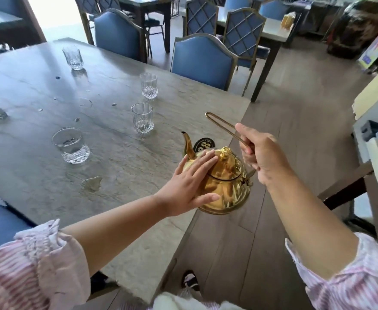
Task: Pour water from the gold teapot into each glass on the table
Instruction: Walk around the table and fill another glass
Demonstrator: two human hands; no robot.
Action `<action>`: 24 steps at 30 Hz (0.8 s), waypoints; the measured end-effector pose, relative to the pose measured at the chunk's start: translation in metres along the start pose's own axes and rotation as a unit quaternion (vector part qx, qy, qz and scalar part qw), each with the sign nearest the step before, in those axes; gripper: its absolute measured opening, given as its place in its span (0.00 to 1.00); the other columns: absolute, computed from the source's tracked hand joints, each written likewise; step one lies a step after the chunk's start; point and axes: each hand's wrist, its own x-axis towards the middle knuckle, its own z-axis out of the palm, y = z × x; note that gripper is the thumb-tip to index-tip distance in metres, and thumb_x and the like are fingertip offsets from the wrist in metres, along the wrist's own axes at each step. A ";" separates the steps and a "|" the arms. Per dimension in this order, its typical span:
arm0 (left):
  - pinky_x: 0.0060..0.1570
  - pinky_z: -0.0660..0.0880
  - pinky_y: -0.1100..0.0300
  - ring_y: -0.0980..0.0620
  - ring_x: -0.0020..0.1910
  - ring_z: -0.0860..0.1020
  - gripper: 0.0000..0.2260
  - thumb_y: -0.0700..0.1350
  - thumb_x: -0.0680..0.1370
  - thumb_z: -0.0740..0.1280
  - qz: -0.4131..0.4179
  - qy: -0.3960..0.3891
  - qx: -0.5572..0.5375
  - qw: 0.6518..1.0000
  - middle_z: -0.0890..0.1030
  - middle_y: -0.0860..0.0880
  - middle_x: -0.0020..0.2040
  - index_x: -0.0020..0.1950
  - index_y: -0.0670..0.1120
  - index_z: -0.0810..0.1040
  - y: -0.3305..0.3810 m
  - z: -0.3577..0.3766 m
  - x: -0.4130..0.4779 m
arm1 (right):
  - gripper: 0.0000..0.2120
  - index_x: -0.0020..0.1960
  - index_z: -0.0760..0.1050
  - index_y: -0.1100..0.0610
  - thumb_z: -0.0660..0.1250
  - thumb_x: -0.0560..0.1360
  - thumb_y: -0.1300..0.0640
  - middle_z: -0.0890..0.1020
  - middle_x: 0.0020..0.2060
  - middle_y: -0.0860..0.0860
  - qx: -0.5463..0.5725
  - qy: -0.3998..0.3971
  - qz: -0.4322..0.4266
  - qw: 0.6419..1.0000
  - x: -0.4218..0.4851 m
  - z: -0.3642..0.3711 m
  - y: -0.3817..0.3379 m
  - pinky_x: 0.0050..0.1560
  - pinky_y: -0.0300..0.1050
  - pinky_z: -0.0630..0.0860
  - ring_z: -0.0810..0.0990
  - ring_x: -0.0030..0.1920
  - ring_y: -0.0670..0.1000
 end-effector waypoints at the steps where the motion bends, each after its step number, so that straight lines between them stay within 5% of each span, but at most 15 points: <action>1: 0.73 0.36 0.50 0.58 0.75 0.42 0.38 0.68 0.73 0.50 -0.011 0.009 0.001 1.000 0.46 0.54 0.76 0.76 0.48 0.49 -0.003 0.001 0.009 | 0.23 0.25 0.64 0.53 0.64 0.76 0.48 0.64 0.18 0.46 -0.007 -0.017 0.001 1.000 0.013 -0.002 -0.004 0.21 0.39 0.53 0.58 0.18 0.45; 13: 0.72 0.35 0.49 0.56 0.75 0.40 0.41 0.73 0.70 0.44 -0.150 0.019 0.031 0.988 0.43 0.53 0.77 0.76 0.52 0.45 -0.029 -0.032 0.104 | 0.23 0.25 0.65 0.53 0.63 0.77 0.48 0.67 0.19 0.46 -0.016 -0.107 -0.016 0.994 0.139 -0.010 -0.052 0.25 0.38 0.61 0.62 0.19 0.44; 24: 0.70 0.31 0.55 0.58 0.73 0.34 0.41 0.73 0.68 0.46 -0.277 0.040 0.049 0.959 0.35 0.56 0.74 0.75 0.54 0.40 -0.075 -0.021 0.171 | 0.25 0.22 0.65 0.52 0.64 0.76 0.50 0.66 0.18 0.47 -0.039 -0.276 -0.012 0.960 0.272 0.006 -0.057 0.27 0.42 0.58 0.60 0.19 0.45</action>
